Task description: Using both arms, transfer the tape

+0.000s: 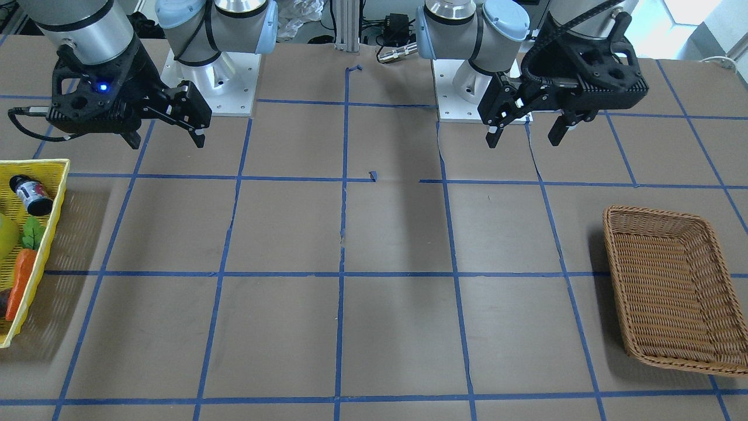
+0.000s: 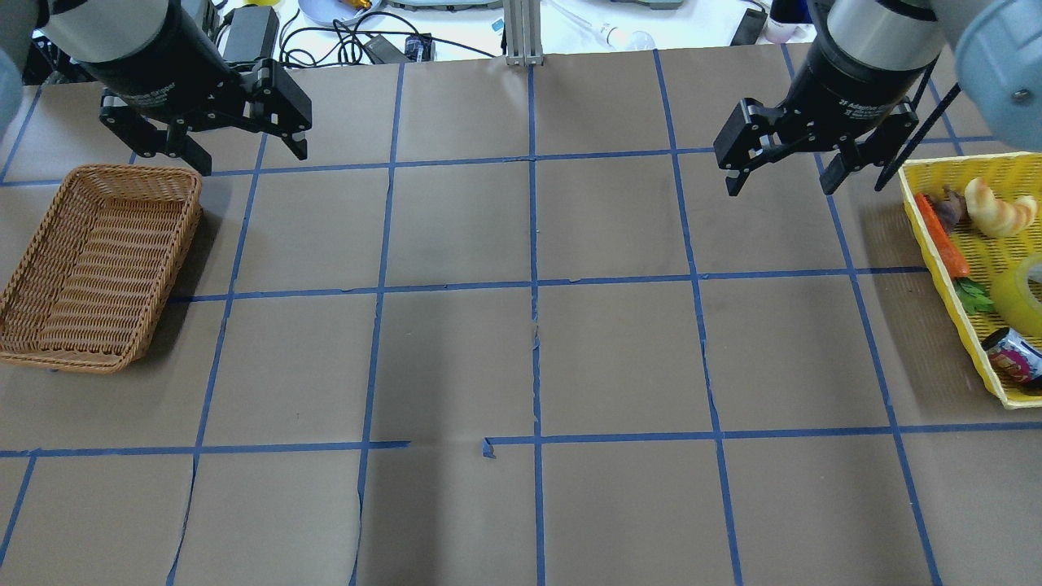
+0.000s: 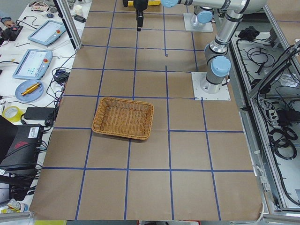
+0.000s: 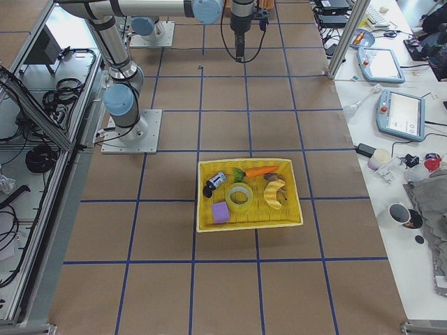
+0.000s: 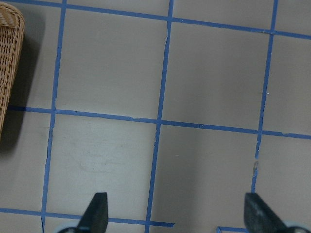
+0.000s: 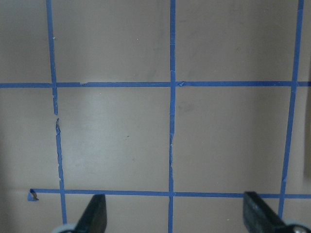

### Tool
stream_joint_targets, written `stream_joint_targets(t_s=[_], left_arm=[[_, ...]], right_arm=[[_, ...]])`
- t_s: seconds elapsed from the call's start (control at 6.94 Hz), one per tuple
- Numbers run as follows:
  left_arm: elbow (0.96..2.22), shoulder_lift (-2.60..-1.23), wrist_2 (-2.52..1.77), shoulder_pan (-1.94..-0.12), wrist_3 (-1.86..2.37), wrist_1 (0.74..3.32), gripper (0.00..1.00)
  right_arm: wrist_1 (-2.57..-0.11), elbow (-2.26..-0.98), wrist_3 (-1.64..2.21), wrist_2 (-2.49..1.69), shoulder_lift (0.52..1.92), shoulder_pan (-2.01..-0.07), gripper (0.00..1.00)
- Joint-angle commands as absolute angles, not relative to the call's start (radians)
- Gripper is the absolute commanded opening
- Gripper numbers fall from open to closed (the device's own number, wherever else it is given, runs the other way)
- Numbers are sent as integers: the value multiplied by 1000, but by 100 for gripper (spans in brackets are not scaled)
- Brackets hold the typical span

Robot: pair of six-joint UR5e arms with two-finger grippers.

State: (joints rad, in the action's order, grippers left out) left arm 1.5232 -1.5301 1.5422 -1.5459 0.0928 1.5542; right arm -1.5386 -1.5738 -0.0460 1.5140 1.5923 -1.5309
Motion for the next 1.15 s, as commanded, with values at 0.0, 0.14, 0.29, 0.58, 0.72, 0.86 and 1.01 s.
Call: stream_joint_targets(t_s=[0.0, 0.14, 0.29, 0.58, 0.72, 0.86, 1.01], left_arm=[[1516, -1534, 1546, -1546, 92, 1572, 100], [1516, -1534, 1546, -1545, 92, 1572, 100], [1516, -1534, 1546, -1546, 92, 1572, 100], [1516, -1534, 1539, -1546, 92, 1572, 100], [1517, -1532, 1542, -1546, 92, 1572, 100], [1516, -1532, 1537, -1546, 92, 1572, 100], [1517, -1532, 1536, -1546, 92, 1572, 100]], right_arm=[[-1539, -1574, -46, 1514, 1592, -1531, 100], [-1539, -1574, -46, 1514, 1592, -1531, 100], [-1539, -1574, -46, 1513, 1592, -1531, 100], [-1539, -1574, -46, 1513, 1592, -1531, 100], [-1539, -1574, -46, 1513, 1591, -1531, 100], [-1539, -1574, -46, 1511, 1591, -1531, 100], [-1539, -1574, -46, 1511, 1588, -1531, 100]])
